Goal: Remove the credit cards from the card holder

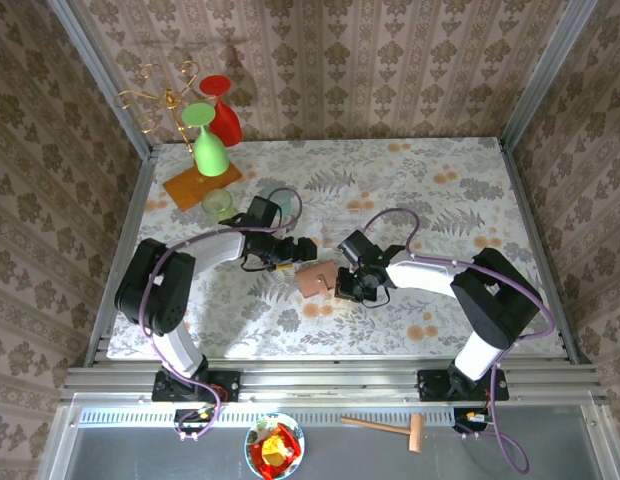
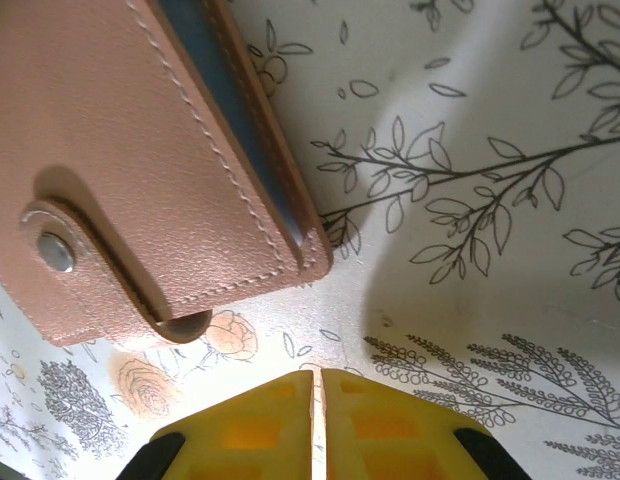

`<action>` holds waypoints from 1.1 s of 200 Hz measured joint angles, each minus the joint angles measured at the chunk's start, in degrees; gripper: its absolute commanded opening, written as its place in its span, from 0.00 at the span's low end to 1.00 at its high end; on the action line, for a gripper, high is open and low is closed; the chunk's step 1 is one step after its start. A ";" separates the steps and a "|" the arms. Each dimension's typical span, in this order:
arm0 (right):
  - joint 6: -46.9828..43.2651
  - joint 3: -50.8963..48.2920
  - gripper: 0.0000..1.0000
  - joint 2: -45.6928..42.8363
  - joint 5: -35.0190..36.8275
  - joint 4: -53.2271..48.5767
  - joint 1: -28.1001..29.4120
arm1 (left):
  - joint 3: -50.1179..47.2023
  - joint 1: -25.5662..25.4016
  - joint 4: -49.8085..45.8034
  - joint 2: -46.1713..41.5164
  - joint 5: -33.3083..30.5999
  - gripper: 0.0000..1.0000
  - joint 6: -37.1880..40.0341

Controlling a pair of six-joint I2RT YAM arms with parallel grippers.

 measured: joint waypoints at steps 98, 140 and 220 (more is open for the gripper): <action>0.96 0.92 0.13 2.27 -0.90 3.41 -1.95 | -1.77 -1.99 3.61 2.10 4.81 0.88 0.83; 0.07 1.11 0.13 2.27 -1.09 3.34 -4.13 | -4.68 -5.07 4.68 -0.20 4.74 0.88 0.04; -2.29 0.83 0.17 -0.15 -1.29 1.18 -6.32 | -10.67 -10.86 8.79 -5.29 1.92 0.87 -6.78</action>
